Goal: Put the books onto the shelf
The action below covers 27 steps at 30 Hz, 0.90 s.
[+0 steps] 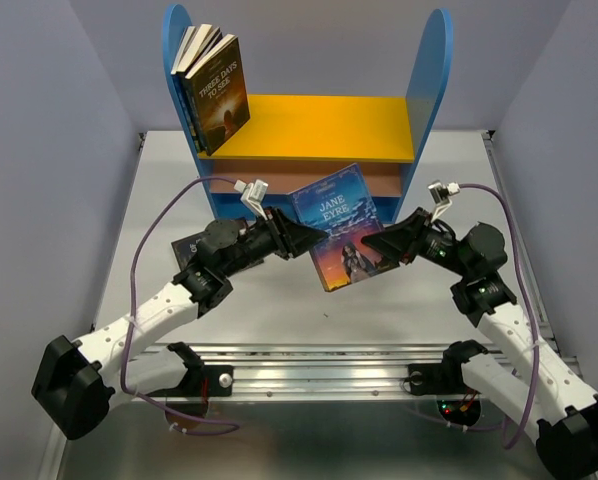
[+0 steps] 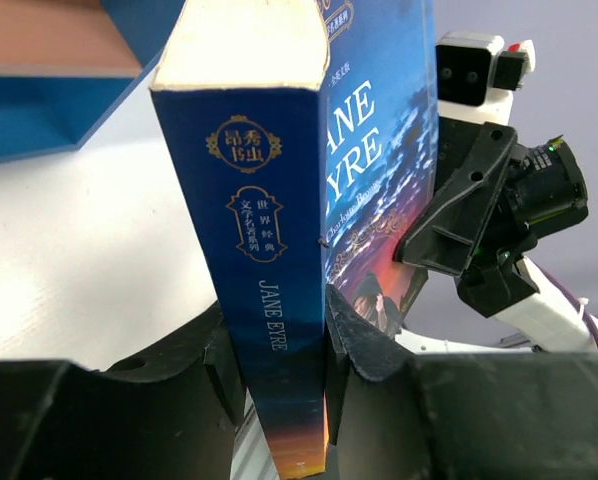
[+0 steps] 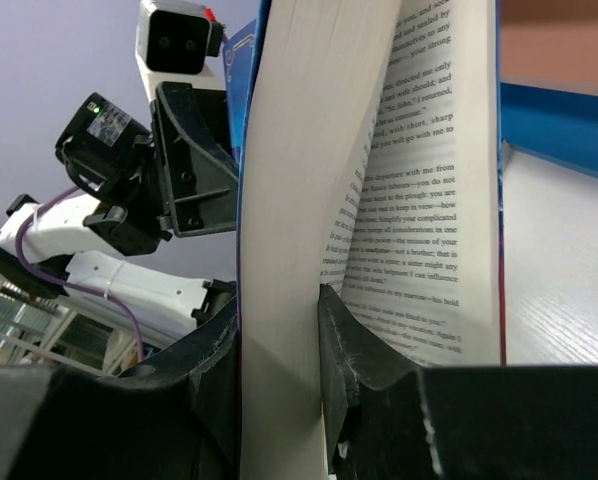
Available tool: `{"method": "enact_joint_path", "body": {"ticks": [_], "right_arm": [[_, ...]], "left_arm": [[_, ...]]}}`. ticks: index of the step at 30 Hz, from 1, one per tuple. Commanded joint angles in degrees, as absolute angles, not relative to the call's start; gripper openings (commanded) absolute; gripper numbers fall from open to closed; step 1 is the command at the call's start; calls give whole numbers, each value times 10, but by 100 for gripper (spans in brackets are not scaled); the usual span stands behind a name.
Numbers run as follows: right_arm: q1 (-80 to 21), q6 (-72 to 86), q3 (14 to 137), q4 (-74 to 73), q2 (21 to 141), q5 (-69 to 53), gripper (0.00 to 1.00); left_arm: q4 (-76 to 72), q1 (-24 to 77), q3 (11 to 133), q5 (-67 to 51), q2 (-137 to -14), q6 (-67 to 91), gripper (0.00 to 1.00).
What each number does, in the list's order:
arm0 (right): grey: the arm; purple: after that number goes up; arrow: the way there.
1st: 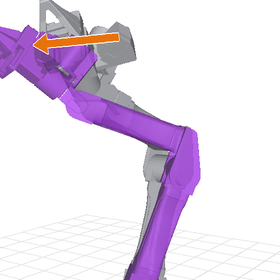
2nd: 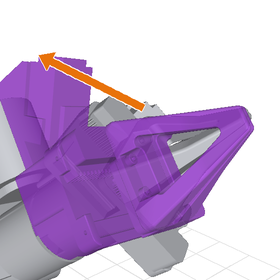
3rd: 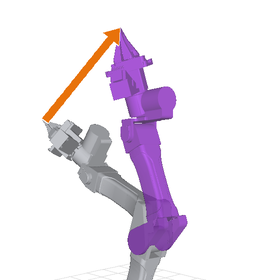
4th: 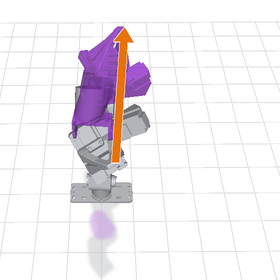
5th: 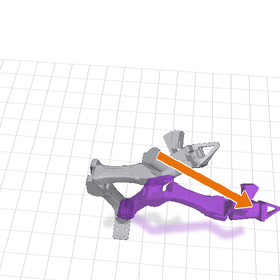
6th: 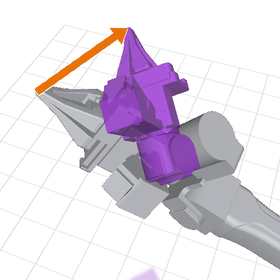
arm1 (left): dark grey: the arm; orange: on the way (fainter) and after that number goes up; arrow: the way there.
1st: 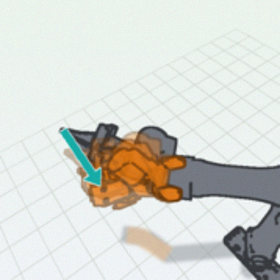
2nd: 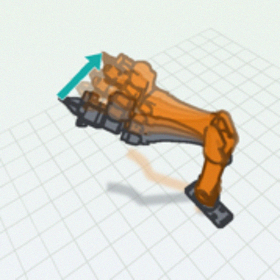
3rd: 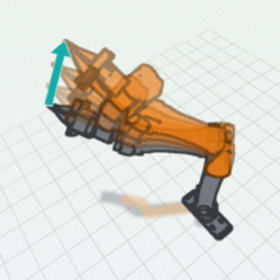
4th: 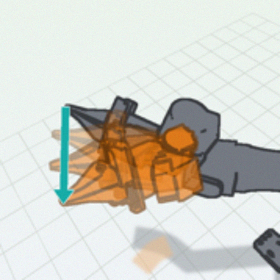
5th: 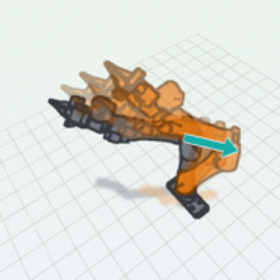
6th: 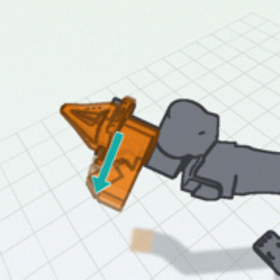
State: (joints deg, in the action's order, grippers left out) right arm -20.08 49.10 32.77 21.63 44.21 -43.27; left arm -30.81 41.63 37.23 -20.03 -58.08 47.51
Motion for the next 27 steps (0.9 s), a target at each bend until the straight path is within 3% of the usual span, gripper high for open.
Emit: {"method": "enact_joint_path", "body": {"ticks": [1, 4, 5, 6, 7, 8, 10, 19, 27], "right_arm": [[-212, 488, 341, 288, 437, -447, 1], [-212, 438, 361, 195, 436, -397, 4], [-212, 411, 384, 119, 437, -336, 43], [-212, 396, 395, 86, 437, -305, 55], [-212, 379, 407, 57, 438, -279, 62], [-212, 363, 429, 9, 438, -240, 83], [-212, 340, 445, -28, 434, -211, 99], [-212, 321, 457, -65, 415, -166, 100], [-212, 309, 465, -73, 423, -159, 100]], "left_arm": [[-382, 431, 417, -256, -577, 464, 0], [-374, 430, 418, -233, -565, 448, 0], [-350, 430, 429, -206, -554, 426, 0], [-330, 430, 438, -187, -548, 410, 0], [-315, 430, 450, -168, -541, 389, 0], [-283, 430, 475, -123, -534, 350, 0], [-260, 430, 503, -91, -518, 305, 0], [-221, 430, 651, 16, -524, 93, 0], [-240, 413, 772, 95, -633, -93, 0]]}}
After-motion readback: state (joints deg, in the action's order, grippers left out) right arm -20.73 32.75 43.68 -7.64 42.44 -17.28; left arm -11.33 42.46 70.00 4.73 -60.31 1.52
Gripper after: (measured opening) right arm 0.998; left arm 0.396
